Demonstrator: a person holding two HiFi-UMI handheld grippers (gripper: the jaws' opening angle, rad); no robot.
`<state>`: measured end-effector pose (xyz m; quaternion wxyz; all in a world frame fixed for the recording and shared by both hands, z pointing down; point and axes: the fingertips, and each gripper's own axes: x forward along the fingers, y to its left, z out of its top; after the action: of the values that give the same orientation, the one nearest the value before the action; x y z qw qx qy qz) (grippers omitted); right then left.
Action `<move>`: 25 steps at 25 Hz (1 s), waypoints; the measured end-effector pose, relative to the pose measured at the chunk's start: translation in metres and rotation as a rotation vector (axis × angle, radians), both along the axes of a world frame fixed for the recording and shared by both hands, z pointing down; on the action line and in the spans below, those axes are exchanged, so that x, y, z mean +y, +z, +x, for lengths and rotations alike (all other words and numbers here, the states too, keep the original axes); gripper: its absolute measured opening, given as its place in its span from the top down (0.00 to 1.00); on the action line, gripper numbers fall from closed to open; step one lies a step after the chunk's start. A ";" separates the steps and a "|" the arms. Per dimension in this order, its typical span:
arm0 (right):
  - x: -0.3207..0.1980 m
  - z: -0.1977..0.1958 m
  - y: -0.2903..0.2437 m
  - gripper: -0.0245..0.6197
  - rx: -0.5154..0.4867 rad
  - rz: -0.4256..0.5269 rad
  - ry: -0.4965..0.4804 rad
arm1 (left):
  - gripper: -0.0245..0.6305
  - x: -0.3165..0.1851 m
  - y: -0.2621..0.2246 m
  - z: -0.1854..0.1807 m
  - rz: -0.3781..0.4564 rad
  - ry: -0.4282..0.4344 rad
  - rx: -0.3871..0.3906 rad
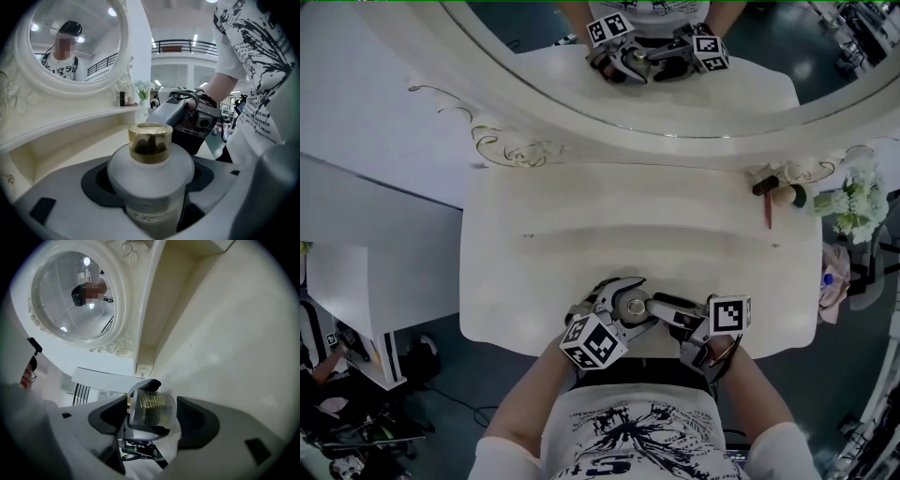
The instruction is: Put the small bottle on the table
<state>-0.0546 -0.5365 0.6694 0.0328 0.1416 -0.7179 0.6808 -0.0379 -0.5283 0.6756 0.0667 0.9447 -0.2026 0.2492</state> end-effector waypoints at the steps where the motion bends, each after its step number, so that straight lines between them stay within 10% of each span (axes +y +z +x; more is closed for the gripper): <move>1: -0.001 0.000 -0.002 0.42 -0.014 -0.005 0.011 | 0.42 0.000 0.000 0.000 0.006 0.000 -0.004; 12: 0.003 0.000 -0.017 0.44 -0.017 0.075 0.008 | 0.42 0.002 -0.004 -0.004 -0.031 -0.069 0.002; 16: 0.001 0.012 -0.022 0.90 0.060 0.106 0.038 | 0.42 0.009 -0.020 -0.018 0.009 -0.131 0.010; 22: -0.002 0.019 -0.050 0.92 0.087 0.179 0.060 | 0.43 0.010 -0.083 -0.048 0.083 -0.311 0.196; 23: -0.001 0.020 -0.056 0.93 0.103 0.209 0.053 | 0.46 0.008 -0.094 -0.057 0.091 -0.367 0.235; 25: -0.002 0.020 -0.067 0.93 0.142 0.283 0.044 | 0.84 0.002 -0.111 -0.075 0.104 -0.491 0.289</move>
<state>-0.0341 -0.5382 0.6020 0.0484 0.2082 -0.7992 0.5618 -0.1129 -0.5268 0.5642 0.1047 0.8952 -0.4262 0.0774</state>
